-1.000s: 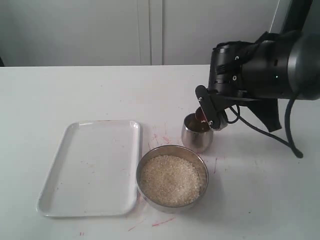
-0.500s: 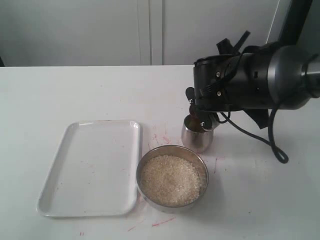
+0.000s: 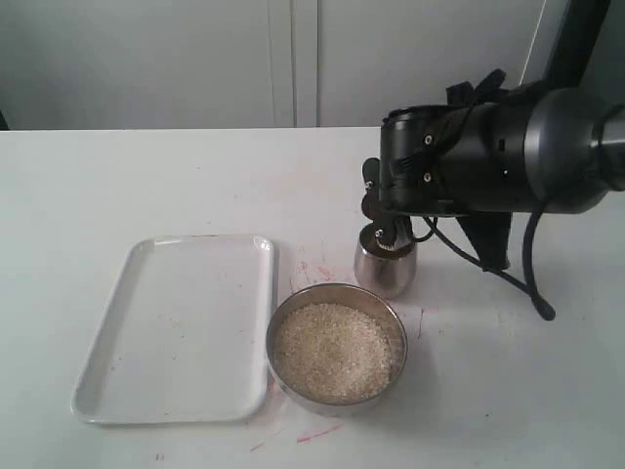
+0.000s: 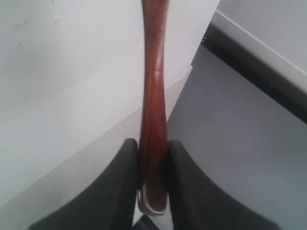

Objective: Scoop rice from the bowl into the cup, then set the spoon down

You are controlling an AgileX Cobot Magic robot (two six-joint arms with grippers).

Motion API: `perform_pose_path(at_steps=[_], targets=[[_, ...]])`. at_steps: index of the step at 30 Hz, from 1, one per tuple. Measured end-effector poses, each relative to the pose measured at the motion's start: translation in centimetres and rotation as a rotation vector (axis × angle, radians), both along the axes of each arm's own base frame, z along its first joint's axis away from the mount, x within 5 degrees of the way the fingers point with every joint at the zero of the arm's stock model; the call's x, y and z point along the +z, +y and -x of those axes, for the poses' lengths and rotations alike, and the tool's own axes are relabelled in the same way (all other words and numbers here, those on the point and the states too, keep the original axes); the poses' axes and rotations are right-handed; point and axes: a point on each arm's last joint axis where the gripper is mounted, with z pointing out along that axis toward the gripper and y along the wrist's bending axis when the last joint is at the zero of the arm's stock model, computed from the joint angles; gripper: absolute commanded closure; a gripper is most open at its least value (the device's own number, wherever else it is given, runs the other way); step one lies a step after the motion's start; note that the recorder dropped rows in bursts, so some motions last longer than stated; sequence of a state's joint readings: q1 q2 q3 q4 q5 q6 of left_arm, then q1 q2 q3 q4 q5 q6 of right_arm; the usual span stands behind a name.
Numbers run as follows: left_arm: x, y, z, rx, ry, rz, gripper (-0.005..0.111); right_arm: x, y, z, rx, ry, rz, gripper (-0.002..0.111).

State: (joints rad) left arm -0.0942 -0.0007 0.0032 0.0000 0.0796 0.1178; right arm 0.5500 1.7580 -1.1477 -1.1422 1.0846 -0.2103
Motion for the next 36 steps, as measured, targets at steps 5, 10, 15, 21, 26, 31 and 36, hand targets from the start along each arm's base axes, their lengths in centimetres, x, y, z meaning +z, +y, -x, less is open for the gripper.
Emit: perform_pose_path(at_steps=[5,10,15,21,26,31,36], targets=[[0.0,0.0,0.0,0.000,0.000,0.000,0.092,0.9,0.2,0.8,-0.067,-0.042,-0.184,0.108],[0.0,0.0,0.0,0.000,0.000,0.000,0.092,3.0,0.6,2.2,-0.095,-0.080,-0.438,0.108],[0.0,0.0,0.0,0.000,0.000,0.000,0.092,5.1,1.2,3.9,-0.123,-0.089,-0.705,0.108],[0.0,0.0,0.0,0.000,0.000,0.000,0.092,7.6,2.1,6.1,-0.166,-0.078,-1.035,0.108],[0.0,0.0,0.0,0.000,0.000,0.000,0.092,8.8,3.1,7.4,-0.225,-0.032,-1.286,0.108],[0.0,0.0,0.0,0.000,0.000,0.000,0.092,9.5,4.6,8.0,-0.325,0.049,-1.546,0.108],[0.0,0.0,0.0,0.000,0.000,0.000,0.092,10.2,6.0,8.4,-0.447,0.129,-1.787,0.108]])
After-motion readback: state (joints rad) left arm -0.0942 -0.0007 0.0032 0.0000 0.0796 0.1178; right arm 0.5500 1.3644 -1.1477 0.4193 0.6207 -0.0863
